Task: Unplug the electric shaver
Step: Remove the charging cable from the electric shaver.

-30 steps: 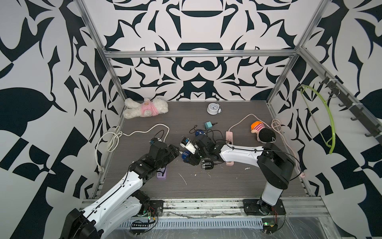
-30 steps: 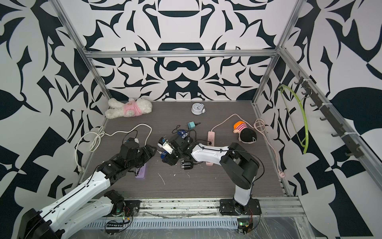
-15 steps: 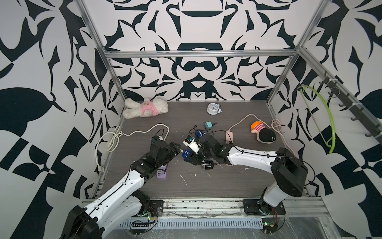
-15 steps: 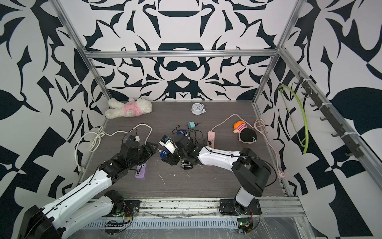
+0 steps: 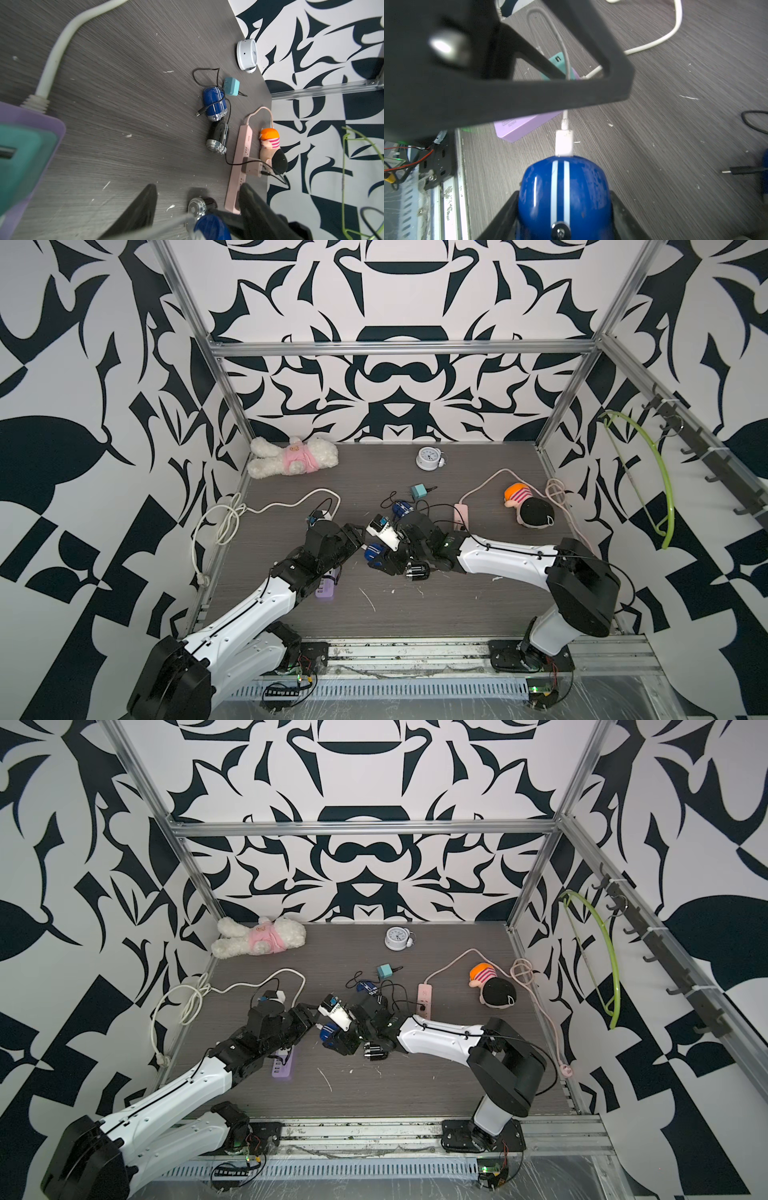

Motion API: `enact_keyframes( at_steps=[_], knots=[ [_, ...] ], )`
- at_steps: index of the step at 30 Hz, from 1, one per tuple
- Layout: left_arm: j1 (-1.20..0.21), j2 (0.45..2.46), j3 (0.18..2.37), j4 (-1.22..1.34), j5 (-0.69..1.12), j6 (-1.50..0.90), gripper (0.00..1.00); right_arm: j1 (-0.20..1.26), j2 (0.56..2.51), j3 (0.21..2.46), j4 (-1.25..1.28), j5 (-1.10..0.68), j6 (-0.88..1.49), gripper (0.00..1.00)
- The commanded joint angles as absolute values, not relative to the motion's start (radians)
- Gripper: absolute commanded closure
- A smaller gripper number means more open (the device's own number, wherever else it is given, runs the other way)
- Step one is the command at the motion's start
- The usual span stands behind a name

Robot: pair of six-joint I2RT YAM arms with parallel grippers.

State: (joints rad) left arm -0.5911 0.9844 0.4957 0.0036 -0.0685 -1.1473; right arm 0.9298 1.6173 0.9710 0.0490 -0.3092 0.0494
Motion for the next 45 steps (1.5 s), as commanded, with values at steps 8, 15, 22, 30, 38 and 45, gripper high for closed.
enact_keyframes(
  at_steps=[8,15,22,30,38,45],
  knots=[
    [-0.588,1.060,0.499,0.125,-0.013,-1.146,0.47,0.938,1.561,0.998,0.095,-0.308,0.047,1.00],
    [-0.588,1.053,0.497,0.123,-0.018,-1.143,0.69,0.938,1.557,0.993,0.096,-0.299,0.046,1.00],
    [-0.588,1.048,0.494,0.112,-0.026,-1.143,0.83,0.938,1.557,0.993,0.096,-0.287,0.044,1.00],
    [-0.588,1.054,0.490,0.126,-0.032,-1.144,1.00,0.939,1.553,0.985,0.093,-0.278,0.039,1.00],
    [-0.588,1.039,0.477,0.122,-0.058,-1.140,1.00,0.938,1.546,0.971,0.079,-0.270,0.029,1.00],
    [-0.588,1.012,0.448,0.110,-0.095,-1.127,1.00,0.938,1.557,0.927,0.065,-0.257,0.031,1.00]
  ],
)
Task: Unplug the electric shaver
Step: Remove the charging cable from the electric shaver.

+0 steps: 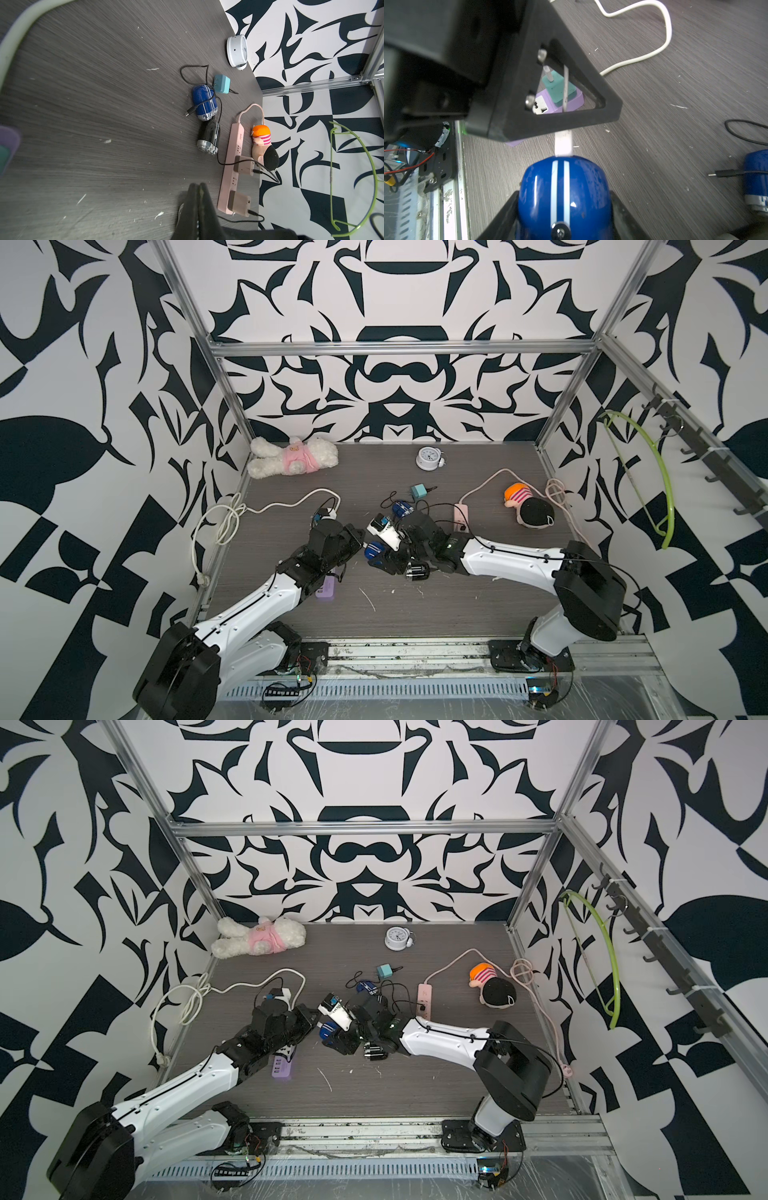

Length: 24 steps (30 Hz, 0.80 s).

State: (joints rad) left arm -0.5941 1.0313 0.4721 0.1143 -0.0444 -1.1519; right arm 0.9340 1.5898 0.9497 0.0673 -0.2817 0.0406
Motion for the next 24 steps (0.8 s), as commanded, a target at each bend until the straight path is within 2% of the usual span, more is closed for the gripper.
enact_keyframes(
  at_steps=[1,15,19,24],
  knots=[
    [-0.588,1.011,0.443,0.109,-0.099,-1.126,1.00,0.938,1.559,0.922,0.061,-0.256,0.029,1.00],
    [-0.588,1.052,0.434,0.107,-0.108,-1.111,1.00,0.948,1.538,0.850,0.023,-0.186,0.048,1.00],
    [-0.588,1.088,0.454,0.112,-0.076,-1.106,1.00,0.936,1.575,0.938,-0.045,-0.131,0.053,1.00],
    [-0.589,1.117,0.467,0.120,-0.048,-1.105,1.00,0.862,1.734,1.105,-0.130,-0.173,0.055,1.00]
  ],
)
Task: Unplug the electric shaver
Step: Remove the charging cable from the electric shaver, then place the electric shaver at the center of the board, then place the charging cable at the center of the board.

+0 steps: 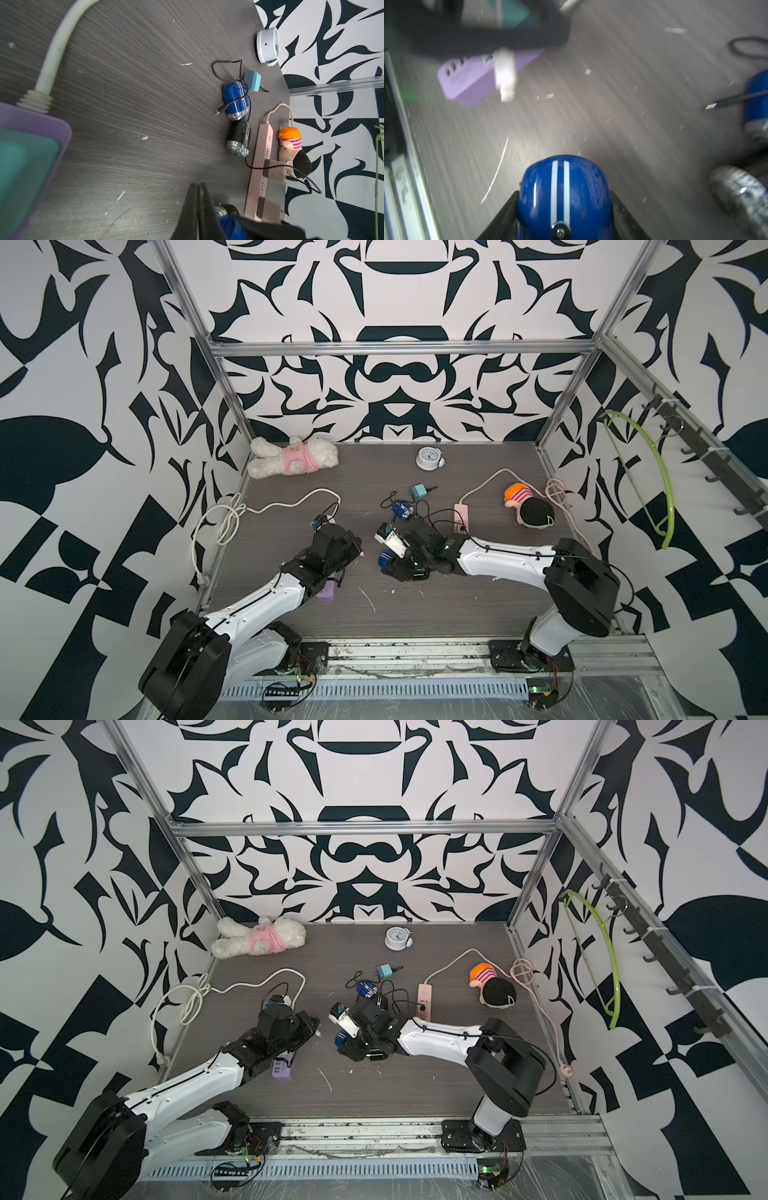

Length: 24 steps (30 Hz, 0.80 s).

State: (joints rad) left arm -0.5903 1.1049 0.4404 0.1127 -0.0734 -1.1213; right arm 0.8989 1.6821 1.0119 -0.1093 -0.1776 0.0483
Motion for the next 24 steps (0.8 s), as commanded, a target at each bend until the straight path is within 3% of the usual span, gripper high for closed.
enact_keyframes(
  at_steps=[1,13,24],
  knots=[
    [-0.589,1.119,0.469,0.120,-0.046,-1.104,1.00,0.853,1.771,1.139,-0.132,-0.176,0.050,1.00],
    [-0.600,1.072,0.486,0.064,-0.029,-1.071,1.00,0.796,2.062,1.457,-0.208,-0.153,0.009,1.00],
    [-0.604,1.082,0.499,0.006,-0.039,-1.052,1.00,0.758,2.161,1.562,-0.241,-0.145,0.024,0.97]
  ],
)
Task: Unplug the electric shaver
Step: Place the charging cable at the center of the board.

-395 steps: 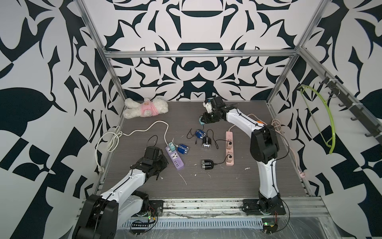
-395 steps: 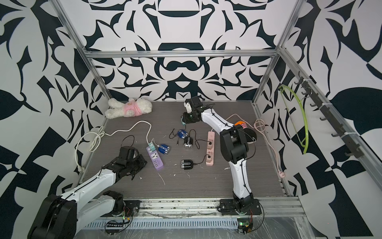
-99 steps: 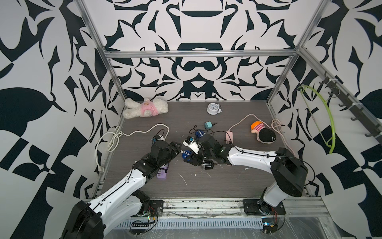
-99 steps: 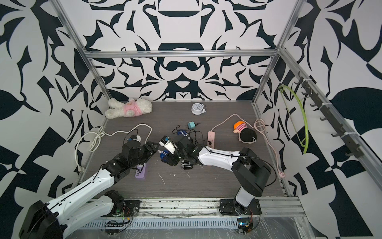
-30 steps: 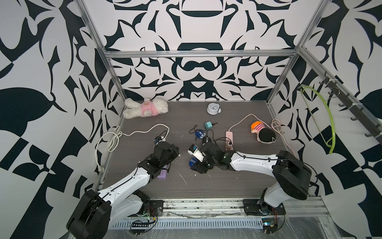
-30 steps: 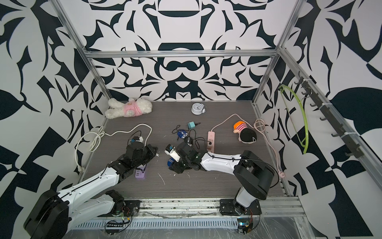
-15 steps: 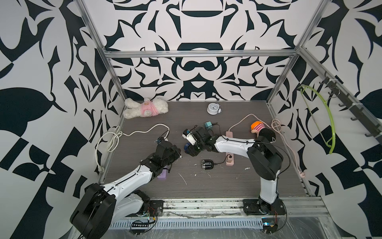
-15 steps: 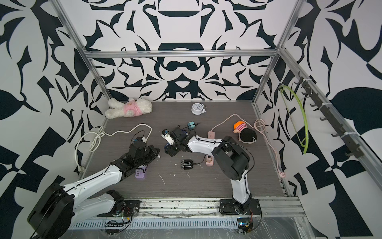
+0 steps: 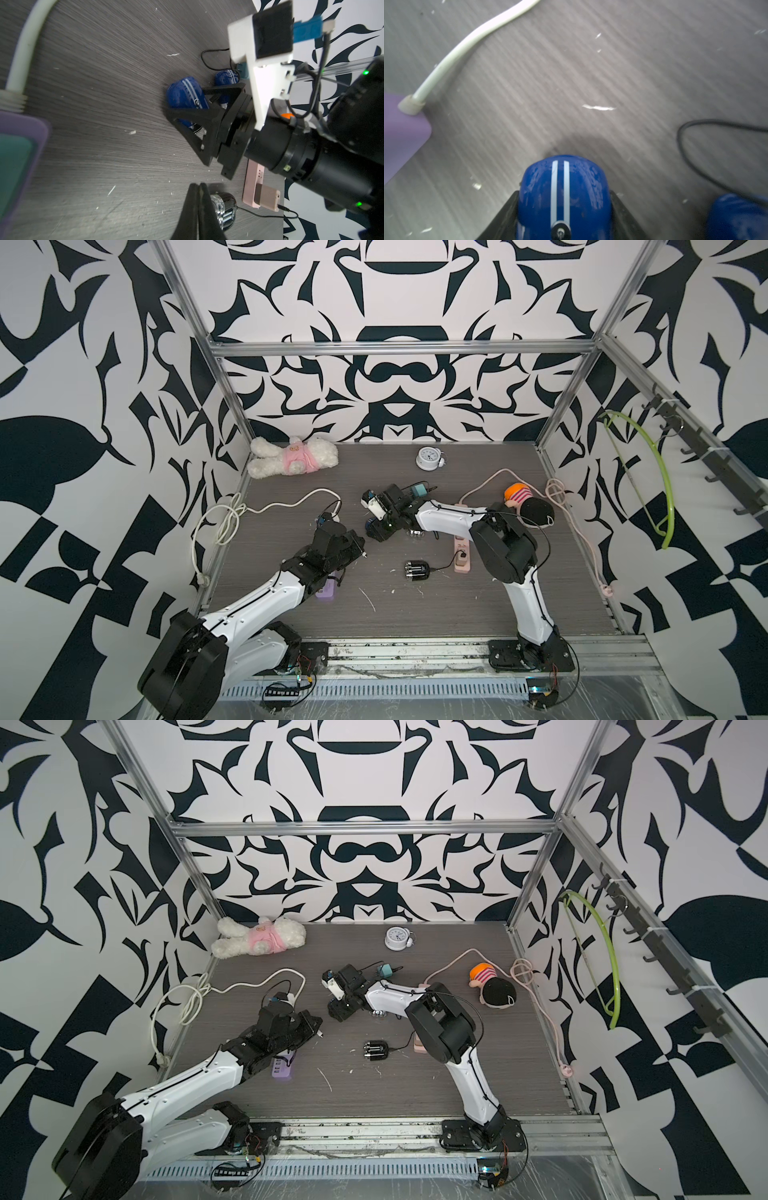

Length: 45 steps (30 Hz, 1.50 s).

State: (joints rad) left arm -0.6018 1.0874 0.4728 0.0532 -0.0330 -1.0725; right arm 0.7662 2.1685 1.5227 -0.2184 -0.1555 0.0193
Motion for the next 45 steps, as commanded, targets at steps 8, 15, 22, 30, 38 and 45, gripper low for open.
enact_keyframes(
  at_steps=[8,15,22,30,38,45],
  knots=[
    [-0.609,1.111,0.500,-0.008,-0.040,-1.049,1.00,0.743,2.166,1.571,-0.242,-0.147,0.035,0.70],
    [-0.628,1.162,0.514,-0.006,-0.040,-1.044,0.98,0.740,2.175,1.596,-0.255,-0.150,0.043,0.58],
    [-0.642,1.190,0.532,-0.013,-0.045,-1.038,0.93,0.735,2.163,1.600,-0.246,-0.191,0.052,0.48],
    [-0.650,1.187,0.537,-0.023,-0.054,-1.035,0.91,0.732,2.153,1.598,-0.258,-0.201,0.044,0.35],
    [-0.666,1.178,0.566,-0.078,-0.081,-1.011,0.63,0.730,2.064,1.585,-0.256,-0.184,0.034,0.34],
    [-0.673,1.190,0.563,-0.089,-0.081,-1.012,0.44,0.725,1.990,1.561,-0.281,-0.135,0.014,0.33]
  ],
)
